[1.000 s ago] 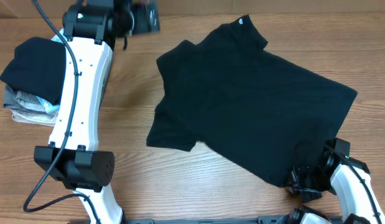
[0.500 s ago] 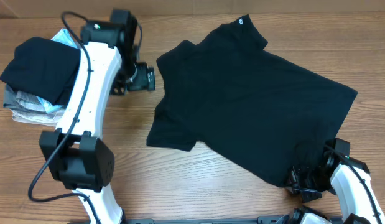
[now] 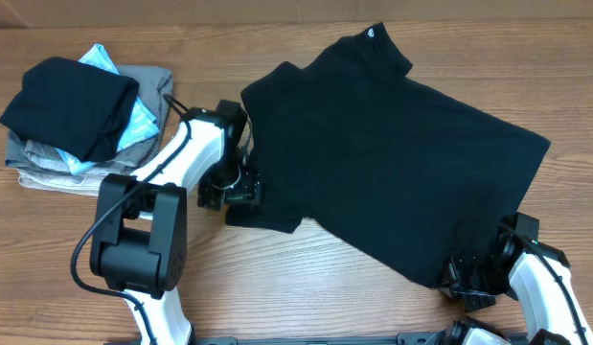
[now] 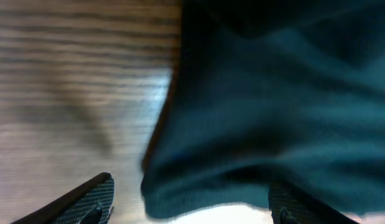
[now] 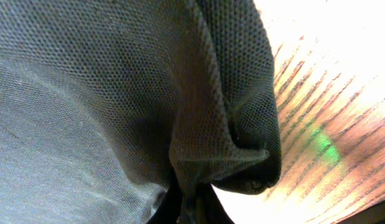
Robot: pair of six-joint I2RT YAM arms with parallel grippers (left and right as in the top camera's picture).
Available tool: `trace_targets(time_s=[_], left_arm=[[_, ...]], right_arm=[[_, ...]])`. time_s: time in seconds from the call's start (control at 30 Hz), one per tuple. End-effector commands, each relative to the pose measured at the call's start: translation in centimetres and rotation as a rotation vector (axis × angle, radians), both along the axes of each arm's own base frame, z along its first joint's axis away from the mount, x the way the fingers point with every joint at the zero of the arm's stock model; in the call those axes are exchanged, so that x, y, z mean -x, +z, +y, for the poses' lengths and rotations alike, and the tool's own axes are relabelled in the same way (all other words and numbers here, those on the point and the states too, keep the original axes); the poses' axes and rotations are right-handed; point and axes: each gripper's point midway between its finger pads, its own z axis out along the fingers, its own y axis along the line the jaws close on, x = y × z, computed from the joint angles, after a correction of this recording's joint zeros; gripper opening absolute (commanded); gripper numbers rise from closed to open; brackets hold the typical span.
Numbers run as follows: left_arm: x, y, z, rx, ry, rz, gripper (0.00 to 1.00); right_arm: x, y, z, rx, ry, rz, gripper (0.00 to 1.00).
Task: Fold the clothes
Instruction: 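Reach the left gripper to the shirt's left side and grasp it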
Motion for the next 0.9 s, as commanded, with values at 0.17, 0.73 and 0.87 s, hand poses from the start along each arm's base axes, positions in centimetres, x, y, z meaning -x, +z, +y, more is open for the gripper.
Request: trace_targets(time_s=[0.17,0.73,0.87], left_arm=[[2.5,-2.5,0.4,-0.005,0.021,0.046,0.81],[1.7,-3.1,0.3,0.006,0.022,0.005,0.04],[1.4,-1.3,0.3,0.004,0.022,0.006,0.04]], right_arm=[[0.3,-1.0,-0.3,0.025,0.011,0.006,0.04],[-1.2,0.9,-0.9,0.032,0.083,-0.031,0.04],[-1.7,2.2,-1.1,0.030,0.093,-0.031,0.04]])
